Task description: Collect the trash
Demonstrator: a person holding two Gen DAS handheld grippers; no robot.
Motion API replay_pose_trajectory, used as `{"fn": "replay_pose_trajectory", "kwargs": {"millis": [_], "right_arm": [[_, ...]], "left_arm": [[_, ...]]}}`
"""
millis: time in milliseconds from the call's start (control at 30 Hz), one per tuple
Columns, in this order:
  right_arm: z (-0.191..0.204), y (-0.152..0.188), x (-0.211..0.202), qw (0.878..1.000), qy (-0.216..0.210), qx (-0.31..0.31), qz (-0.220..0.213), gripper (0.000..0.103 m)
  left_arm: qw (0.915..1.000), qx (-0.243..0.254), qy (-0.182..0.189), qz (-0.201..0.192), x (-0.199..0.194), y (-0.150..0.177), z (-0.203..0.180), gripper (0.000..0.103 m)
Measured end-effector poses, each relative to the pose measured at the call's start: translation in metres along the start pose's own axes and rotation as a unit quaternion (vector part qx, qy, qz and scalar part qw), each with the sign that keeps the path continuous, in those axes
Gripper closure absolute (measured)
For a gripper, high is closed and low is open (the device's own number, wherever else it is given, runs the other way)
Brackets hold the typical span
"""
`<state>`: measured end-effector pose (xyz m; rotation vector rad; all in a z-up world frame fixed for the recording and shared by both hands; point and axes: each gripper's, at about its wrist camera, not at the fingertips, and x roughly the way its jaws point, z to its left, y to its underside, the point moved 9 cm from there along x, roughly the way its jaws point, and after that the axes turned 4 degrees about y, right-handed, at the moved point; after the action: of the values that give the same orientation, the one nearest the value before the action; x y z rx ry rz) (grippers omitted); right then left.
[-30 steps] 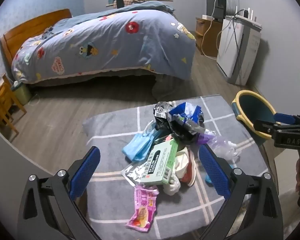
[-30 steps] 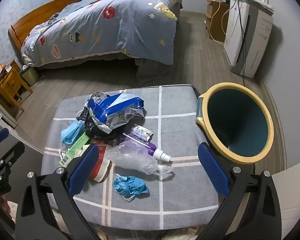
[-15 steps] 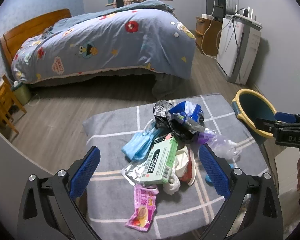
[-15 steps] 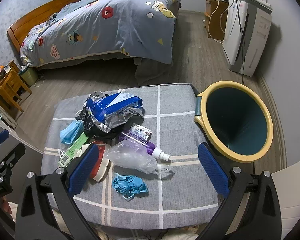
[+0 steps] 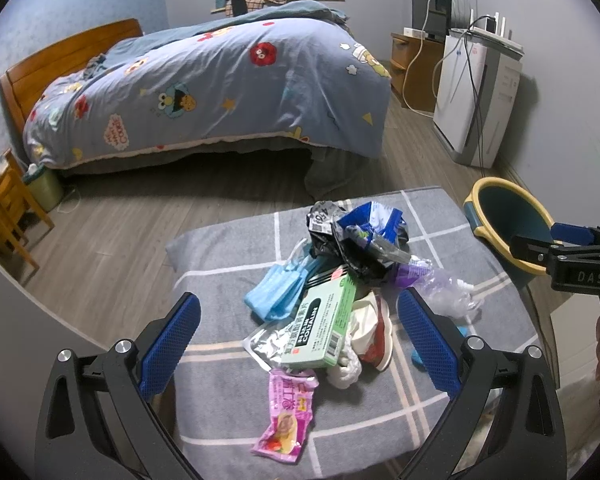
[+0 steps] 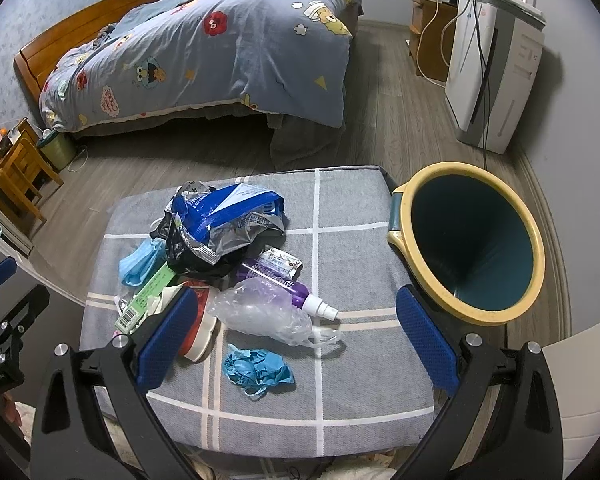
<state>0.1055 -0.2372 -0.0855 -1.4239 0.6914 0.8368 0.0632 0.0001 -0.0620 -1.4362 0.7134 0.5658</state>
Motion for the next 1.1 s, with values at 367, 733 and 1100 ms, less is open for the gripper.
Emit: {"fn": "replay_pose_trajectory", "kwargs": {"millis": [367,733,1100], "right_arm": [[-0.0001,0.0004,0.0010,1.000,0.001,0.000,0.000,0.006],[-0.0015,0.0026,0.0031,1.000,0.003,-0.001,0.004,0.006],[-0.0014,0.0023,0.0032,1.000,0.003,-0.001,0.004,0.006]], "left_arm": [[1.0000,0.000,0.000,0.000,0.0003,0.0002,-0.0002,0.005],[1.0000,0.001,-0.001,0.000,0.0003,0.0005,-0.0004,0.005],[1.0000,0.001,-0.001,0.000,0.0005,0.0006,-0.0006,0.005]]}}
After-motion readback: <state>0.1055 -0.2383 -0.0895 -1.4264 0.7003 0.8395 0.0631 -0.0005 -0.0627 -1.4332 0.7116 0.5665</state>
